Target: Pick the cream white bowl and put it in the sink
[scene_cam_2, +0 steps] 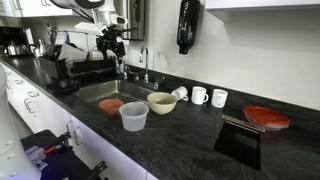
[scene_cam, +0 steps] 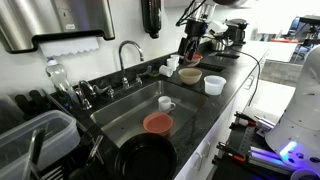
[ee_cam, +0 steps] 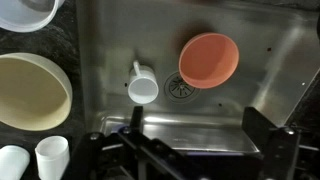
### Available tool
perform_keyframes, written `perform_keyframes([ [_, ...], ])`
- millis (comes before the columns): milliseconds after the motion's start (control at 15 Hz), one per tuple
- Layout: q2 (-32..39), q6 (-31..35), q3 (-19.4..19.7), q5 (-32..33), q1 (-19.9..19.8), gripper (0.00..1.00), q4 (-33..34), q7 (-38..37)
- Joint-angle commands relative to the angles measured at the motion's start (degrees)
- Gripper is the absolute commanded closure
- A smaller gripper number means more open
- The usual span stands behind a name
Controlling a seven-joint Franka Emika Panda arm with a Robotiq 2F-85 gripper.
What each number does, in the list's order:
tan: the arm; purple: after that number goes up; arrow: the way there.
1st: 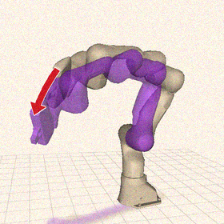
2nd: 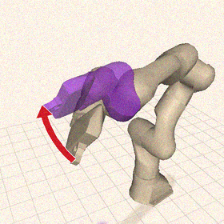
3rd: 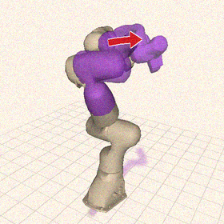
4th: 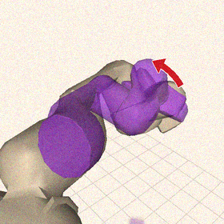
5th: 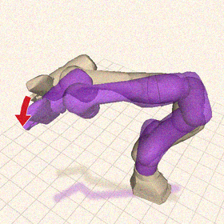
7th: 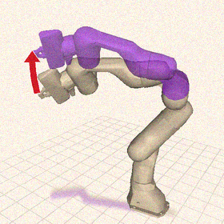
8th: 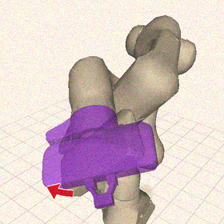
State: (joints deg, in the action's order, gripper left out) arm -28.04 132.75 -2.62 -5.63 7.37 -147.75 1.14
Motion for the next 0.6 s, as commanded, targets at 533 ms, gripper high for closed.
perform_keyframes([
  [533, 3.0, 4.4, 2.3, 4.0, -5.7, 0.0, 0.6, -0.3],
])
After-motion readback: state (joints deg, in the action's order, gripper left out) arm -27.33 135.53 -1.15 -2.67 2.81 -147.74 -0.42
